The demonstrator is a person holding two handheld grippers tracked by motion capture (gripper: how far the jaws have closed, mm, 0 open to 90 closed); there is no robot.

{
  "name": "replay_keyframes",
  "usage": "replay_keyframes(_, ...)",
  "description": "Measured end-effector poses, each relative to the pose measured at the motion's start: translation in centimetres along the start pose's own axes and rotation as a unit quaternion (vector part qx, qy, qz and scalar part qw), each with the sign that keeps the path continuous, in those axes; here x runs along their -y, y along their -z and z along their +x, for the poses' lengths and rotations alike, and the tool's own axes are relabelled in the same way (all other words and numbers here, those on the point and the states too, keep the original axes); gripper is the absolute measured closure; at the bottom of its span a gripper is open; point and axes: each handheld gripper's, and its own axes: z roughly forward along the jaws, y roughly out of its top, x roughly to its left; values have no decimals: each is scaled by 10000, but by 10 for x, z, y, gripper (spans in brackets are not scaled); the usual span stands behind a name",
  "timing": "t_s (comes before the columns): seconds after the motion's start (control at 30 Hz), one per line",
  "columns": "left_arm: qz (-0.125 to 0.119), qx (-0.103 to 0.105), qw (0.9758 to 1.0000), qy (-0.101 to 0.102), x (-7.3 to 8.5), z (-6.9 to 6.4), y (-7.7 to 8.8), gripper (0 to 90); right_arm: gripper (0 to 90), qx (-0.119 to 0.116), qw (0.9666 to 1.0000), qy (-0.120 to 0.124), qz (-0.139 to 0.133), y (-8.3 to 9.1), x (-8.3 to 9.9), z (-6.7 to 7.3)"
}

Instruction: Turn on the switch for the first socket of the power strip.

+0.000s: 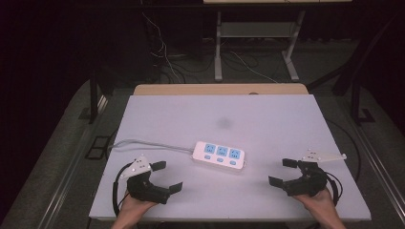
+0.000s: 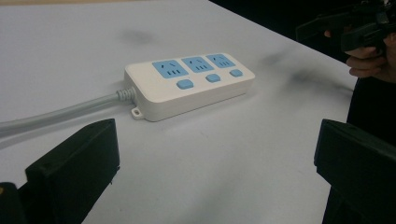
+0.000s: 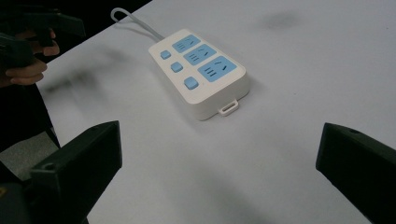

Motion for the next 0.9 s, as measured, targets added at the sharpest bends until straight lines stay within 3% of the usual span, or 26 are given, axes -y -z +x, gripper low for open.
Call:
replay_keyframes(0.53, 80, 68, 9999, -33, 0, -2, -2, 0, 0, -4, 10000, -15, 98, -1, 2, -1)
replay_keyframes(0.9, 242, 104, 9995, -181, -4, -4, -1, 0, 0, -44, 9998, 14, 201, -3, 2, -2)
